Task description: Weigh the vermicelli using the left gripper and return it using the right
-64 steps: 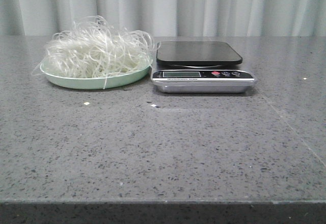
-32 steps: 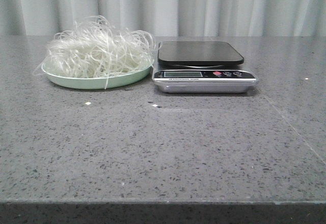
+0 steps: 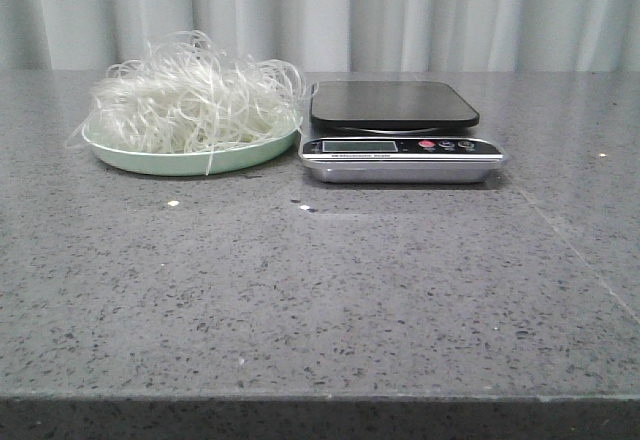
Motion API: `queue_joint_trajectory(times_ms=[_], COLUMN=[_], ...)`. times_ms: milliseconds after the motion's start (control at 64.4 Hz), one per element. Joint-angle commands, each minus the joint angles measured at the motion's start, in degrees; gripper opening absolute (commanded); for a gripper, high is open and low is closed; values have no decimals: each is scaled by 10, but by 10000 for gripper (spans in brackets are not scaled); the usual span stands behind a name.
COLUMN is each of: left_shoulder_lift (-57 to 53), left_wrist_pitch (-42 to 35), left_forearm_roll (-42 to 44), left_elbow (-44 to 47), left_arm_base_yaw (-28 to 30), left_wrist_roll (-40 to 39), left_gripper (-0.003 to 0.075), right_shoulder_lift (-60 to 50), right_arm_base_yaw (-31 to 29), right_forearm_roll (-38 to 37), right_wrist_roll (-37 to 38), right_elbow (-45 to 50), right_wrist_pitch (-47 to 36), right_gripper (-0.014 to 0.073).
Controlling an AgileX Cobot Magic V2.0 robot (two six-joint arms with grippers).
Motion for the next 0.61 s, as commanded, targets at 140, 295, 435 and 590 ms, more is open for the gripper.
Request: queue_joint_trajectory(times_ms=[140, 295, 435, 590], left_shoulder_lift=[-12, -12, -12, -12], left_wrist_pitch=[-45, -45, -45, -45], left_forearm_roll=[-1, -1, -1, -1], left_elbow=[4, 4, 4, 4], left_arm_base_yaw=[1, 1, 1, 1], left_wrist_roll=[-6, -6, -6, -6], left_gripper=[128, 128, 128, 128], right_shoulder_lift=[-10, -10, -10, -10], right_arm_base_yaw=[-3, -3, -3, -3], right_forearm_roll=[-7, -7, -7, -7], right_wrist_roll=[0, 0, 0, 0], right_elbow=[-5, -5, -5, -5], right_wrist_pitch=[-49, -45, -45, -45], right_gripper=[188, 188, 188, 188])
